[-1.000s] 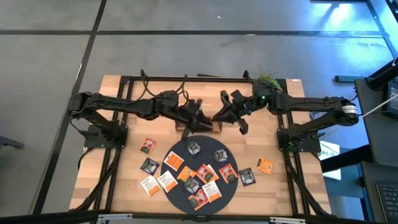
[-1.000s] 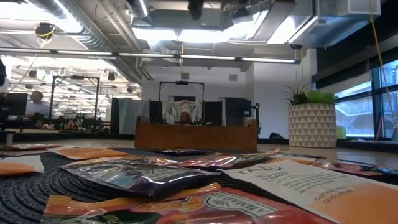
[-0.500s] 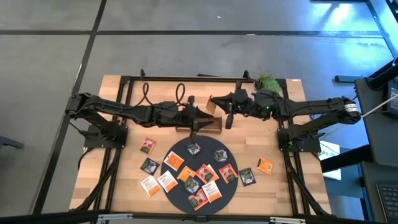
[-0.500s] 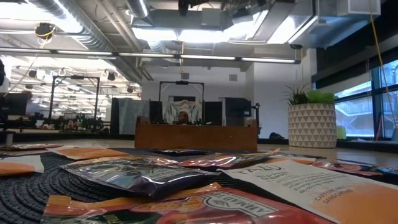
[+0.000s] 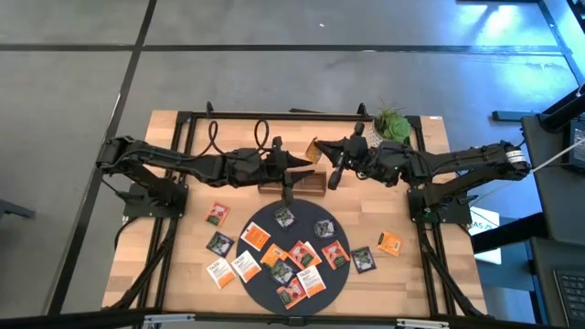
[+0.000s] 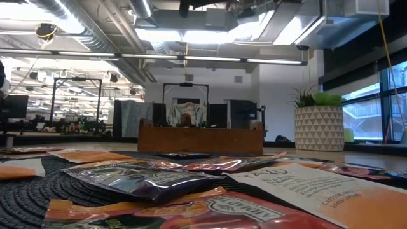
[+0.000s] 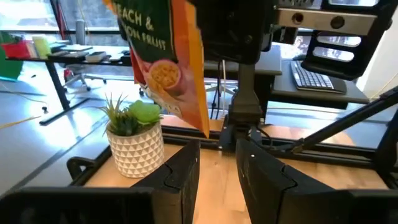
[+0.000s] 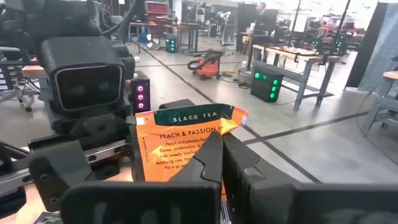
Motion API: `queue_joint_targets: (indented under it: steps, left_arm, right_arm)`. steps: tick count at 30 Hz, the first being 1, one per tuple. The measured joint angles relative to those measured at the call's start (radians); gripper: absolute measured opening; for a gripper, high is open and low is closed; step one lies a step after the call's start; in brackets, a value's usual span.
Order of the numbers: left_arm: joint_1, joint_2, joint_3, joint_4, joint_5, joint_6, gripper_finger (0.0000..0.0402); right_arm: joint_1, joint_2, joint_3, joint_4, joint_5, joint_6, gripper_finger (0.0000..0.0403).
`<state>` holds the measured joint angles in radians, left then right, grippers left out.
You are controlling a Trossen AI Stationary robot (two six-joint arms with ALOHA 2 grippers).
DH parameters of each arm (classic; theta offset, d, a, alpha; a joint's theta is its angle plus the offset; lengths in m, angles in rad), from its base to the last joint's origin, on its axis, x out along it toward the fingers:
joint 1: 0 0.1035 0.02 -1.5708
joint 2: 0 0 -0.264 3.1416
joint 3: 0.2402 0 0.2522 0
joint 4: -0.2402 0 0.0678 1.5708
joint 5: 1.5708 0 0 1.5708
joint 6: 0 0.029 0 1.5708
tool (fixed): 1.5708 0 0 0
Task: Pick & Place Tea
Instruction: Put the orange tea bag into the right of the wooden organizer
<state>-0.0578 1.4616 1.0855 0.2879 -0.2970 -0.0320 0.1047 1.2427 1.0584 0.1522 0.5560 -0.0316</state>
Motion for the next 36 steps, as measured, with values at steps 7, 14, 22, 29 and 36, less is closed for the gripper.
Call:
queue_joint_targets:
  steps: [7, 14, 22, 29, 36]
  left_arm:
    - [0.000, 0.000, 0.000, 0.055, -0.058, -0.007, 0.0102]
    - [0.000, 0.000, 0.000, 0.072, -0.111, -0.007, 0.0102]
    - [0.000, 0.000, 0.000, 0.072, -0.113, -0.007, 0.0084]
    - [0.000, 0.000, -0.001, 0.072, -0.113, 0.014, 0.0026]
    - [0.000, -0.002, -0.001, 0.062, -0.107, 0.070, 0.0008]
  right_arm:
    - [0.000, 0.010, 0.000, -0.003, 0.000, 0.026, 0.0006]
    - [0.012, 0.032, 0.000, 0.008, -0.004, 0.026, 0.0006]
    - [0.017, 0.033, 0.000, 0.009, -0.007, 0.028, 0.0006]
    - [0.017, 0.033, 0.000, 0.004, -0.010, 0.026, 0.0010]
    - [0.016, -0.007, 0.000, -0.030, -0.097, 0.052, 0.0082]
